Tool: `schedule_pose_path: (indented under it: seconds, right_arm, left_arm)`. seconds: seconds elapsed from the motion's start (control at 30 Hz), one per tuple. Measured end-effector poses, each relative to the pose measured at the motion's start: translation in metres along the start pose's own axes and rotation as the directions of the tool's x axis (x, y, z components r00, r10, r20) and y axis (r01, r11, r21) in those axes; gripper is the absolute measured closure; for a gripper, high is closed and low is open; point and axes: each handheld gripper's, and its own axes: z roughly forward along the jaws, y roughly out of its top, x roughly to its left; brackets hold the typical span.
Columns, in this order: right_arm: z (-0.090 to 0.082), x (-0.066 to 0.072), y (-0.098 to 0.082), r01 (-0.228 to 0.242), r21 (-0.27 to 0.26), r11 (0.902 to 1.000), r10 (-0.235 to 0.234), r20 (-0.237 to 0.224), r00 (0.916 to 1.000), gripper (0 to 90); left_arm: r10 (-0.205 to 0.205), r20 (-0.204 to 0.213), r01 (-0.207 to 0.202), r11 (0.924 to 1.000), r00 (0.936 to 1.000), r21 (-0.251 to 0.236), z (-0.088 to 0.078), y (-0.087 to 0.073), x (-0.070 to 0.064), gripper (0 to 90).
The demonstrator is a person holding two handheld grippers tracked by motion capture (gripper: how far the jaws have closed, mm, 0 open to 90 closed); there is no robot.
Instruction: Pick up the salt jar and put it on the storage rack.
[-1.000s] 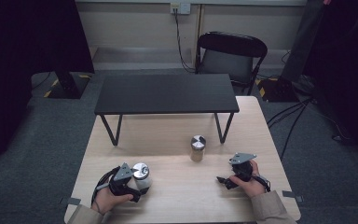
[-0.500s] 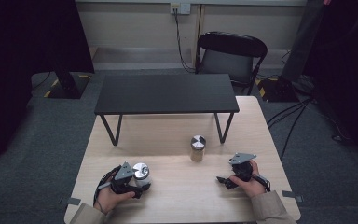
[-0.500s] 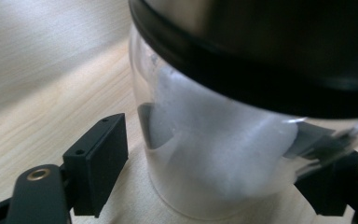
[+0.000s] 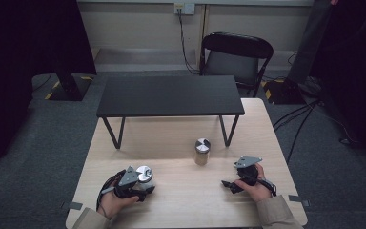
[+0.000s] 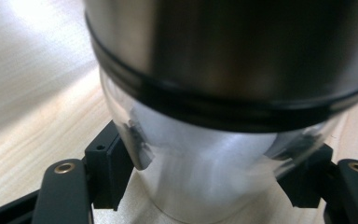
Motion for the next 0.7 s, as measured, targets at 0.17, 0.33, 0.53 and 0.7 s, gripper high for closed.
schedule_pose_path:
  seconds: [0.17,0.33,0.53,0.7]
  right_arm:
    - [0.000,0.000,0.000,0.000,0.000,1.0000,0.000,0.000,1.0000,0.0]
    - [0.000,0.000,0.000,0.000,0.000,1.0000,0.000,0.000,1.0000,0.0]
    - [0.000,0.000,0.000,-0.001,0.000,1.0000,0.001,0.000,1.0000,0.0]
    - [0.000,0.000,0.000,-0.001,0.000,1.0000,0.001,0.001,1.0000,0.0]
  left_arm:
    - [-0.003,-0.009,0.003,1.0000,1.0000,-0.001,0.000,0.000,-0.002,30.1]
    - [-0.014,-0.022,0.015,0.9999,0.9997,0.009,-0.002,0.002,-0.003,30.1]
    - [-0.015,-0.019,0.015,0.9998,0.9997,-0.013,-0.007,0.004,-0.004,30.1]
    - [-0.002,0.002,0.002,1.0000,1.0000,-0.004,-0.011,0.011,-0.003,30.1]
